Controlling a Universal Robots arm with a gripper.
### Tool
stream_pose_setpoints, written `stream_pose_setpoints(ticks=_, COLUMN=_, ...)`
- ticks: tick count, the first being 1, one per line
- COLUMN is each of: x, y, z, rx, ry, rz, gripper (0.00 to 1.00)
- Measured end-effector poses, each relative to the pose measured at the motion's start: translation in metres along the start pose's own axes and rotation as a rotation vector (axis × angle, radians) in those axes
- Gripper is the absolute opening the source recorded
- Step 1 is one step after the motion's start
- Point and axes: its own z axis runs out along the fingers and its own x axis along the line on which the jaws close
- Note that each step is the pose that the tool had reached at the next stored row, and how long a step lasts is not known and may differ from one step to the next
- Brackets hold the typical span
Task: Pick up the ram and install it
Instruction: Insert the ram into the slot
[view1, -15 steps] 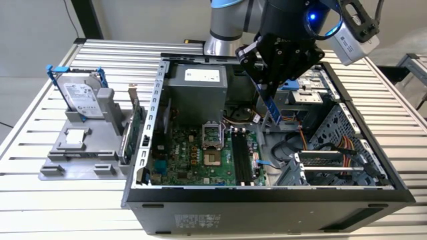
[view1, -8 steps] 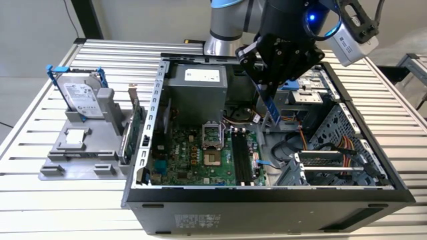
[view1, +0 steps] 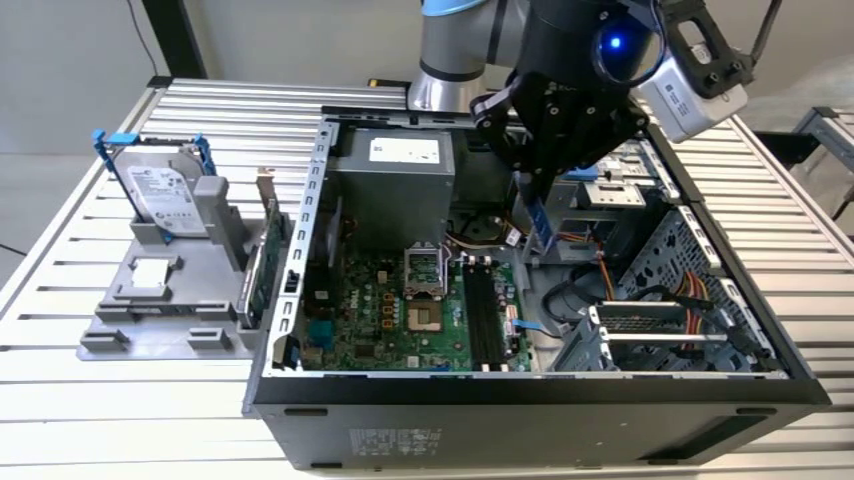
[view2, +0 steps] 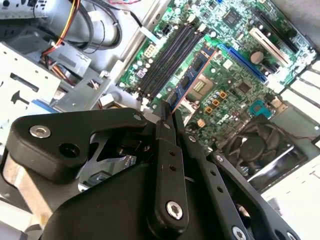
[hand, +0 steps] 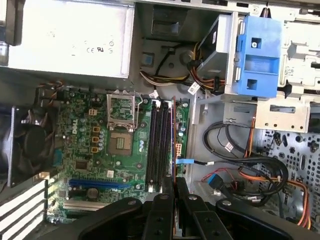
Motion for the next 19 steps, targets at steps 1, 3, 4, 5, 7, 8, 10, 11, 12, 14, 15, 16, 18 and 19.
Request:
stream_pose_setpoints(ticks=1, x=0.0, y=0.0, z=0.0006, rx=0.0004, ry=-0.0002, rz=0.011, gripper=0.0)
stream_pose_setpoints(ticks=3, x=0.0001, y=0.0, z=0.0017, rx=0.0009, ry=-0.0004, rz=0.03, gripper=0.0)
stream_pose_setpoints(ticks=4, x=0.0001, y=0.0, z=0.0021, rx=0.0012, ry=-0.0005, rz=0.036, gripper=0.0)
stream_pose_setpoints(ticks=5, x=0.0001, y=-0.0001, z=0.0024, rx=0.0014, ry=-0.0006, rz=0.04, gripper=0.0)
stream_pose_setpoints(ticks=7, x=0.0001, y=-0.0001, z=0.0024, rx=0.0014, ry=-0.0006, rz=0.041, gripper=0.0)
stream_pose_setpoints(ticks=8, x=0.0001, y=-0.0001, z=0.0024, rx=0.0015, ry=-0.0006, rz=0.042, gripper=0.0)
stream_pose_setpoints(ticks=10, x=0.0001, y=-0.0001, z=0.0025, rx=0.0013, ry=-0.0006, rz=0.042, gripper=0.0)
stream_pose_setpoints(ticks=11, x=0.0001, y=-0.0001, z=0.0025, rx=0.0014, ry=-0.0006, rz=0.043, gripper=0.0)
stream_pose_setpoints(ticks=12, x=0.0001, y=-0.0001, z=0.0025, rx=0.0014, ry=-0.0006, rz=0.043, gripper=0.0)
stream_pose_setpoints(ticks=14, x=0.0001, y=-0.0001, z=0.0025, rx=0.0014, ry=-0.0006, rz=0.044, gripper=0.0)
stream_pose_setpoints(ticks=15, x=0.0001, y=-0.0001, z=0.0024, rx=0.0015, ry=-0.0006, rz=0.044, gripper=0.0)
stream_pose_setpoints(ticks=16, x=0.0001, y=-0.0001, z=0.0024, rx=0.0015, ry=-0.0006, rz=0.045, gripper=0.0)
stream_pose_setpoints(ticks=18, x=0.0001, y=-0.0001, z=0.0041, rx=0.0015, ry=-0.0007, rz=0.047, gripper=0.0)
stream_pose_setpoints(ticks=19, x=0.0001, y=-0.0001, z=0.0047, rx=0.0014, ry=-0.0007, rz=0.048, gripper=0.0)
